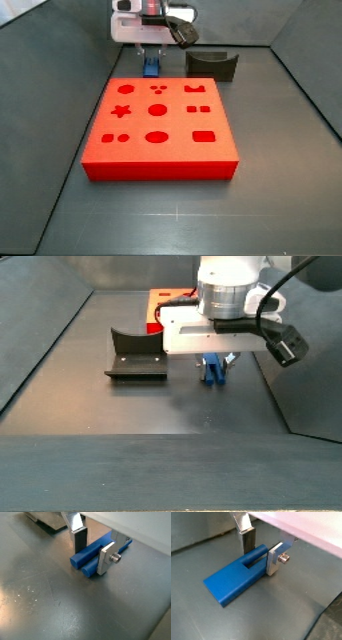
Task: Pick up the square-circle object. Move up. Rotate the square-circle object. Place the square-circle object on the fixture. Regrasp the square-circle object. Move to above the board. Insert the square-circle object.
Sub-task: Rotate the square-circle object.
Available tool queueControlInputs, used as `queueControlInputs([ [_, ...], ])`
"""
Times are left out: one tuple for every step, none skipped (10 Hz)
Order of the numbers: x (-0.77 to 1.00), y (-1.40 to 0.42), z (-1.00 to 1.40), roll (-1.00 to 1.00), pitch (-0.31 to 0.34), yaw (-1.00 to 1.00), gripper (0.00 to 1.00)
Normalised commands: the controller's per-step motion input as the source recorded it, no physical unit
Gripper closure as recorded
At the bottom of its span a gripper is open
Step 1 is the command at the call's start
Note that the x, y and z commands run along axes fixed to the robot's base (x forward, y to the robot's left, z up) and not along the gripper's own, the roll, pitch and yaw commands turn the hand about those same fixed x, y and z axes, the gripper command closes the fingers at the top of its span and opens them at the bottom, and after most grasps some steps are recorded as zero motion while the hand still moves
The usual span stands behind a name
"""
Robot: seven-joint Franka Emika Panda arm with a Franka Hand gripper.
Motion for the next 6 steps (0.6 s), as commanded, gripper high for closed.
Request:
queueControlInputs([
  [0.00,0.00,0.00,0.00,0.000,0.00,0.00],
  [0.00,0.00,1.00,0.00,0.000,0.00,0.00],
  [-0.01,0.00,1.00,0.00,0.011,0.00,0.00],
  [-0.02,0.00,1.00,0.00,0.029,0.00,0.00],
  [-0.01,0.00,1.00,0.02,0.060,-0.01,0.00],
  [-0.01,0.01,1.00,0.03,0.074,-0.01,0.00],
])
